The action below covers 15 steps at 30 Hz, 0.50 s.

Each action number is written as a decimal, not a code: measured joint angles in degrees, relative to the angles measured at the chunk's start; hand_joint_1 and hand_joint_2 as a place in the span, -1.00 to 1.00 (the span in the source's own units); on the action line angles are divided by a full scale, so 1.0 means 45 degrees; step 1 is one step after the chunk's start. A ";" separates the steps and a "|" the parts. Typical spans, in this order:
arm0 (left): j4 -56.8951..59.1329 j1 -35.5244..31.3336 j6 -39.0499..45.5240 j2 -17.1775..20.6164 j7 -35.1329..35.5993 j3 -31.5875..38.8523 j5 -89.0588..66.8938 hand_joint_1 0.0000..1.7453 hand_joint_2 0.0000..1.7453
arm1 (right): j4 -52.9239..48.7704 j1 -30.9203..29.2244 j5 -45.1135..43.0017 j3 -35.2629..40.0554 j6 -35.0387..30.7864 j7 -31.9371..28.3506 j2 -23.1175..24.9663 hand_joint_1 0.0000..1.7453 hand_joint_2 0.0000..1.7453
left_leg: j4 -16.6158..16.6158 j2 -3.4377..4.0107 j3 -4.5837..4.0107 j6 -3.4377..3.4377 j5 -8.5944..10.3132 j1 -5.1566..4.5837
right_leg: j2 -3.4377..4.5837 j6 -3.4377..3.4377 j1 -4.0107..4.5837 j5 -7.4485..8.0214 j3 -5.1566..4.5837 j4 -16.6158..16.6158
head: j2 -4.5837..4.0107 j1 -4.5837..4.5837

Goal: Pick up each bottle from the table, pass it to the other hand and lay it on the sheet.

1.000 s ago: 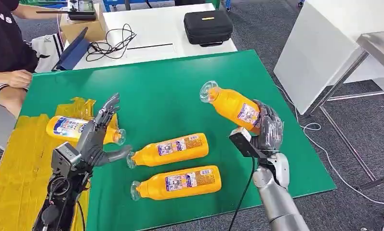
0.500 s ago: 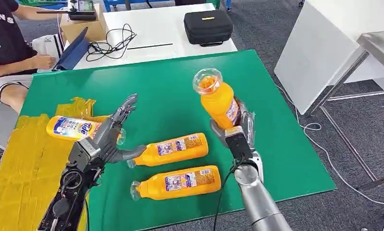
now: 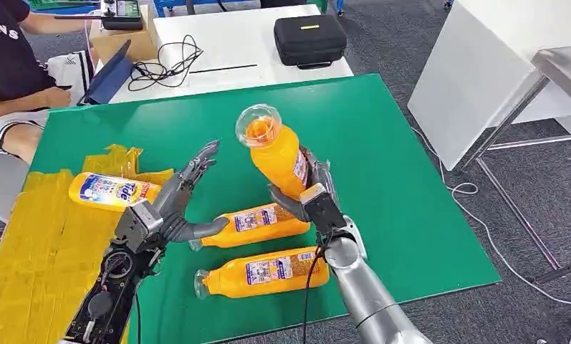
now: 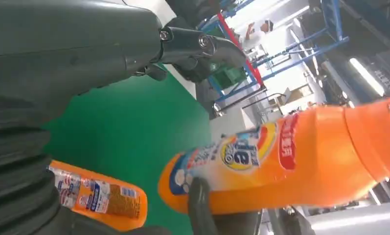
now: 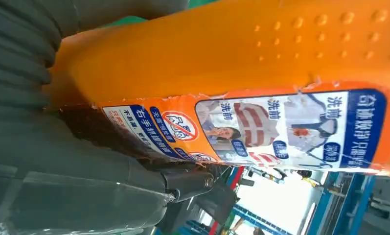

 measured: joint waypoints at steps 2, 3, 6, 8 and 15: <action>0.0034 -0.0006 0.0015 -0.0005 -0.0005 -0.0073 0.0024 -1.00 1.00 | 0.0121 -0.0035 -0.0049 0.0082 0.0015 -0.0015 0.0000 1.00 1.00 | 0.0000 0.0000 0.0001 0.0000 0.0000 0.0000 | 0.0001 0.0000 -0.0001 0.0000 0.0000 -0.0001 | 0.0000 0.0000; 0.0058 -0.0008 0.0034 -0.0005 -0.0005 -0.0082 0.0039 -1.00 1.00 | 0.0170 -0.0048 -0.0048 0.0102 0.0015 -0.0024 0.0000 1.00 1.00 | 0.0000 -0.0002 0.0000 0.0000 0.0000 -0.0001 | 0.0000 0.0000 -0.0001 0.0000 0.0000 0.0000 | 0.0000 0.0000; 0.0102 -0.0010 0.0044 -0.0005 -0.0014 -0.0087 0.0073 -1.00 1.00 | 0.0291 -0.0106 -0.0087 0.0169 0.0159 -0.0067 0.0005 1.00 1.00 | 0.0000 -0.0003 -0.0002 0.0000 0.0000 -0.0001 | 0.0000 0.0000 -0.0001 0.0000 0.0000 -0.0001 | 0.0000 0.0000; 0.0136 -0.0035 0.0044 -0.0005 -0.0049 -0.0097 0.0097 -1.00 1.00 | 0.0374 -0.0156 -0.0131 0.0258 0.0472 -0.0175 0.0005 1.00 1.00 | 0.0000 -0.0001 -0.0002 0.0000 0.0000 -0.0002 | 0.0001 0.0000 -0.0002 0.0000 0.0000 -0.0001 | 0.0000 0.0000; 0.0340 -0.0241 0.0068 -0.0092 -0.0053 -0.0121 0.0248 -1.00 1.00 | 0.1285 -0.0758 -0.0073 0.1062 0.1476 -0.0218 0.0160 1.00 1.00 | 0.0000 0.0008 -0.0001 0.0000 0.0000 0.0001 | 0.0003 0.0000 0.0002 0.0001 0.0000 0.0000 | 0.0000 0.0000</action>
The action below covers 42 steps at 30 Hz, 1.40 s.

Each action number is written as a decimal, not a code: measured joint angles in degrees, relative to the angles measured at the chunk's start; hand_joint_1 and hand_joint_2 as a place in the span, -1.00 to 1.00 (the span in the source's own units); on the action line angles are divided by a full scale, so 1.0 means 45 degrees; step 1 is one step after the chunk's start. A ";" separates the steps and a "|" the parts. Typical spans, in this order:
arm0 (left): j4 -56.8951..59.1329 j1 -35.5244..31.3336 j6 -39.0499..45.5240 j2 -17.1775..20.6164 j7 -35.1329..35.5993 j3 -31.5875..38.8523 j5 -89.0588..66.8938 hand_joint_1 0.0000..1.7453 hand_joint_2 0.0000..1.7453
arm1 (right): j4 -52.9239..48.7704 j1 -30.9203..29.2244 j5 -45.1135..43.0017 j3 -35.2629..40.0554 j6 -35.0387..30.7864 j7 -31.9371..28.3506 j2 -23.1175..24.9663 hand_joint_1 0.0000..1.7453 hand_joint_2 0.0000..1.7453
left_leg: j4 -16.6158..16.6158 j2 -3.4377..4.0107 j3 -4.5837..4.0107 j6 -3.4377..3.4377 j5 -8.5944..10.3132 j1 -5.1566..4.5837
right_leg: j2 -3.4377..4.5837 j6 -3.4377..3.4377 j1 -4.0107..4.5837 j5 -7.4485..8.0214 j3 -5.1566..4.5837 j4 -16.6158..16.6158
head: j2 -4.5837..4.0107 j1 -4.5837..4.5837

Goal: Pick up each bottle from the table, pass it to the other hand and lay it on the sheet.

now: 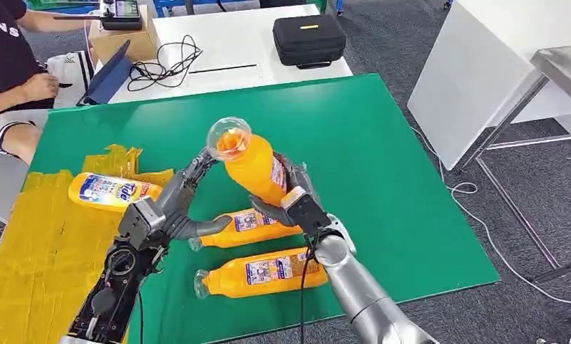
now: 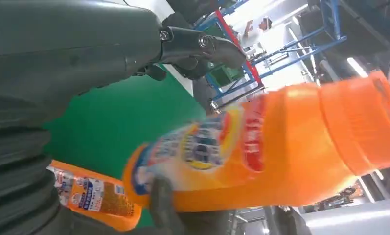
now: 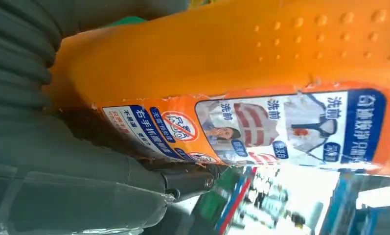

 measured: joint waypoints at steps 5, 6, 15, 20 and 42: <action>0.0161 -0.0118 -0.0005 -0.0117 0.0010 0.0000 0.0141 -1.00 1.00 | 0.1159 -0.0405 0.0020 0.0867 0.0282 -0.0195 0.0531 1.00 1.00 | 0.0000 -0.0006 -0.0001 -0.0002 0.0002 0.0007 | -0.0001 -0.0001 0.0009 -0.0001 -0.0001 0.0003 | 0.0000 -0.0005; 0.0204 -0.0163 -0.0005 -0.0127 0.0010 0.0000 0.0165 -1.00 1.00 | 0.1358 -0.0460 0.0020 0.1042 0.0341 -0.0204 0.0637 1.00 1.00 | 0.0000 -0.0005 -0.0002 -0.0002 0.0002 0.0007 | -0.0001 -0.0001 0.0009 -0.0001 -0.0002 0.0003 | 0.0000 0.0000; 0.0656 -0.0268 0.0039 -0.0151 -0.0088 0.0068 0.0558 -1.00 1.00 | 0.2988 -0.0932 -0.0214 0.2463 0.0831 -0.0403 0.1321 1.00 1.00 | 0.0000 -0.0008 -0.0007 -0.0002 0.0002 0.0004 | -0.0002 -0.0001 0.0004 -0.0002 -0.0008 0.0002 | 0.0000 0.0000; 0.0908 -0.0331 0.0039 -0.0142 -0.0131 0.0150 0.0680 -0.42 1.00 | 0.3411 -0.1237 -0.0291 0.2784 0.0855 -0.0403 0.1351 1.00 1.00 | 0.0000 -0.0007 -0.0006 -0.0002 0.0002 0.0000 | -0.0001 0.0000 -0.0001 -0.0001 -0.0007 0.0001 | 0.0000 0.0000; 0.1239 -0.0321 0.0112 -0.0078 -0.0306 0.0253 0.0942 1.00 1.00 | 0.4193 -0.1557 -0.0359 0.3163 0.0516 -0.0646 0.1366 0.76 1.00 | 0.0001 -0.0006 -0.0006 -0.0002 0.0003 0.0002 | -0.0001 0.0000 0.0000 -0.0001 -0.0011 0.0002 | 0.0000 0.0000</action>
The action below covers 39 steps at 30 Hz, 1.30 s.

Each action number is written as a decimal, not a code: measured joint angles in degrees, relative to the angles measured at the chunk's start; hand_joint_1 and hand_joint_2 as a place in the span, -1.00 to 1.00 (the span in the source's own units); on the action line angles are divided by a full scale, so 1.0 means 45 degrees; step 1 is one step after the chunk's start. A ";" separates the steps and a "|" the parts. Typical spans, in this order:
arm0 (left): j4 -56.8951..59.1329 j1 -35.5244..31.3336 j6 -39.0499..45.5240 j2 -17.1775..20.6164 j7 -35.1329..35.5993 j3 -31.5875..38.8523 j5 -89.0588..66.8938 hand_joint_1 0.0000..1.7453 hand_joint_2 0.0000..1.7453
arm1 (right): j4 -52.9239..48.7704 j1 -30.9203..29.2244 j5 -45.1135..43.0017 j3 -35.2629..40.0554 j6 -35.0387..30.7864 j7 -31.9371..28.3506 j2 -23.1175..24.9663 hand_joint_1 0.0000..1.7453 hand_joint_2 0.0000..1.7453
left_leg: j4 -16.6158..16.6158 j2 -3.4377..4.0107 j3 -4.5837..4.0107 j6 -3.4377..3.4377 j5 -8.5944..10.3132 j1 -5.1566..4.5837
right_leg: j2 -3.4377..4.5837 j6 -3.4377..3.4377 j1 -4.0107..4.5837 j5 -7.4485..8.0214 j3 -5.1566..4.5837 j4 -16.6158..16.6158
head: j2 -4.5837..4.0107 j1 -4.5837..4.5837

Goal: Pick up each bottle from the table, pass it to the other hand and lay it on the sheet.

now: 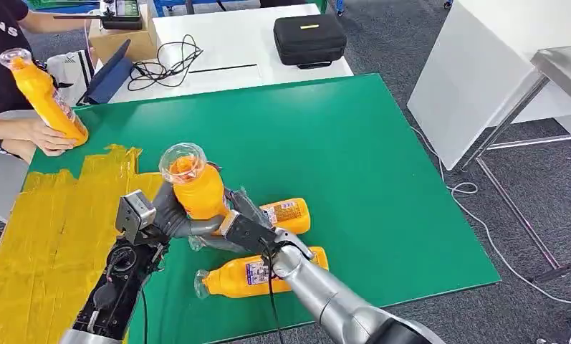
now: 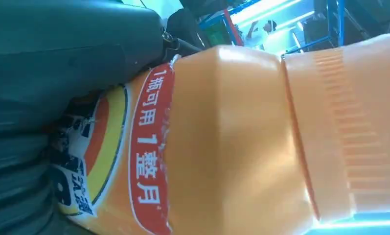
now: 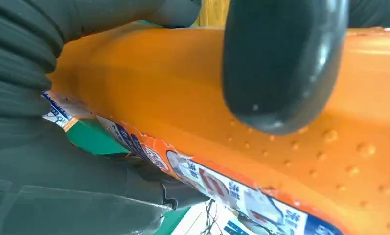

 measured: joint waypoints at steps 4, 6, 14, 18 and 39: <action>0.0000 -0.0022 0.0029 0.0000 0.0000 0.0000 0.0014 1.00 1.00 | 0.0010 0.0014 0.0029 0.0010 -0.0455 -0.0010 0.0000 -0.40 1.00 | 0.0000 0.0000 0.0000 0.0000 0.0000 0.0000 | 0.0000 0.0000 0.0001 0.0000 -0.0001 0.0000 | 0.0000 0.0000; 0.0000 -0.0050 0.0068 0.0000 0.0000 0.0000 0.0054 1.00 1.00 | 0.0010 0.0030 0.0122 0.0010 -0.0856 -0.0010 0.0000 -1.00 1.00 | 0.0000 0.0000 0.0000 0.0000 0.0000 0.0001 | 0.0000 0.0000 0.0001 0.0000 -0.0001 0.0000 | 0.0000 0.0005; 0.0000 -0.0219 0.0485 0.0005 0.0043 0.0263 0.0112 1.00 1.00 | -0.0305 0.0290 0.1143 0.0083 -0.2747 0.0254 -0.0126 -1.00 1.00 | 0.0000 0.0000 0.0000 0.0000 0.0001 0.0000 | 0.0000 0.0000 0.0000 0.0000 -0.0001 0.0000 | 0.0000 0.0000; -0.0015 -0.0278 0.1119 0.0044 0.0243 0.0744 -0.0327 1.00 1.00 | -0.1424 0.0540 0.3290 -0.0005 -0.4776 0.1288 -0.0656 -1.00 1.00 | 0.0001 -0.0002 0.0001 0.0000 0.0001 -0.0001 | 0.0000 0.0000 -0.0001 0.0000 0.0000 0.0000 | 0.0000 0.0005; 0.3067 -0.2142 0.8419 0.1103 0.6413 0.0958 -1.4508 1.00 1.00 | -0.7664 0.2712 0.6604 -0.1656 -0.4655 0.3089 -0.2336 -1.00 1.00 | 0.0001 0.0005 -0.0006 -0.0013 0.0011 0.0000 | 0.0003 0.0001 0.0000 0.0007 -0.0009 0.0001 | 0.0000 0.0005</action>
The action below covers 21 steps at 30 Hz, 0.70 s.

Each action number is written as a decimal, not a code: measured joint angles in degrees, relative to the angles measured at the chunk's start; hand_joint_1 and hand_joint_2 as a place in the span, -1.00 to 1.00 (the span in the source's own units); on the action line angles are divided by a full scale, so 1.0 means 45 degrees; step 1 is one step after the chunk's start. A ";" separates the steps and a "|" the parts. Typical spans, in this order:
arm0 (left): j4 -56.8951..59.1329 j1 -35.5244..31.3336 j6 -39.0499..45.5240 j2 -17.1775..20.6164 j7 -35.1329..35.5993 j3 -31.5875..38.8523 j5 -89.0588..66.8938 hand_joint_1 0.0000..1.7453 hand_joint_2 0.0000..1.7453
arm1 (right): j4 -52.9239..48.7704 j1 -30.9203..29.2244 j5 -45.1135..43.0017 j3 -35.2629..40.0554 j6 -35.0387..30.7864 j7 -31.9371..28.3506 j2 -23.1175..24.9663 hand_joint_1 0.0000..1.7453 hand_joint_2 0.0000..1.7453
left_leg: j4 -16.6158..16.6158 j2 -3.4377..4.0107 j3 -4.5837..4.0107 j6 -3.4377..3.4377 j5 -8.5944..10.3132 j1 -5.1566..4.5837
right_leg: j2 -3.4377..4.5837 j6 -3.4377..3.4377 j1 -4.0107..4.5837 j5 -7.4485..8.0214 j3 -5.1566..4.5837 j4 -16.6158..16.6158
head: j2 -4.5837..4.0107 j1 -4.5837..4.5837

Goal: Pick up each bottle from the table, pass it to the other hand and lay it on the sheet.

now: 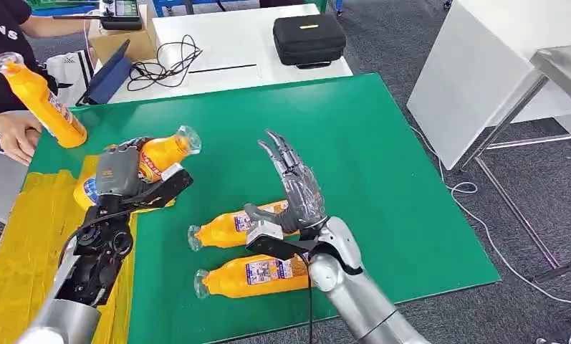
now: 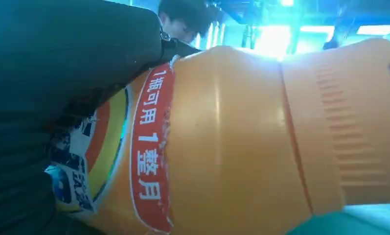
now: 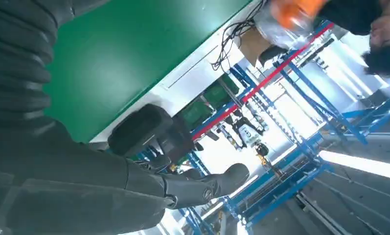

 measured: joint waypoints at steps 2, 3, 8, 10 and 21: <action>0.0690 -0.0240 -0.0593 0.0241 0.0772 -0.0185 -0.1459 1.00 1.00 | -0.0064 -0.0004 0.0459 0.0000 0.0498 0.0307 -0.0093 -1.00 1.00 | 0.0000 0.0003 0.0000 0.0000 0.0000 0.0000 | 0.0002 0.0000 0.0000 0.0000 0.0000 0.0001 | 0.0000 -0.0005; 0.0994 -0.0326 -0.0868 0.0344 0.1048 -0.0224 -0.1891 1.00 1.00 | -0.0064 -0.0006 0.0819 0.0000 0.0911 0.0586 -0.0151 -1.00 1.00 | 0.0000 0.0004 0.0000 0.0000 0.0000 0.0000 | 0.0002 0.0000 0.0000 0.0000 0.0000 0.0001 | 0.0000 -0.0005; 0.2247 -0.0616 -0.1357 0.0616 0.1217 -0.0229 -0.2390 1.00 1.00 | -0.0064 -0.0030 0.1662 0.0005 0.1784 0.1230 -0.0375 -1.00 1.00 | 0.0000 -0.0011 -0.0009 -0.0001 0.0000 0.0001 | -0.0002 0.0000 0.0000 -0.0002 -0.0002 0.0001 | 0.0000 -0.0005; 0.2494 -0.0680 -0.1367 0.0670 0.1222 -0.0229 -0.2439 1.00 1.00 | -0.0064 -0.0035 0.1701 0.0005 0.1832 0.1263 -0.0433 -1.00 1.00 | 0.0000 -0.0008 -0.0010 -0.0001 0.0000 0.0001 | 0.0000 0.0000 0.0000 -0.0002 -0.0002 0.0001 | 0.0000 -0.0005; 0.4054 -0.1118 -0.3053 0.0718 0.1465 -0.0205 -0.3148 -1.00 1.00 | -0.0064 -0.0286 0.3108 0.0005 0.3283 0.2322 -0.0622 -1.00 1.00 | 0.0000 -0.0005 -0.0010 -0.0001 0.0001 0.0000 | 0.0000 0.0000 0.0000 0.0000 -0.0002 0.0001 | 0.0000 -0.0005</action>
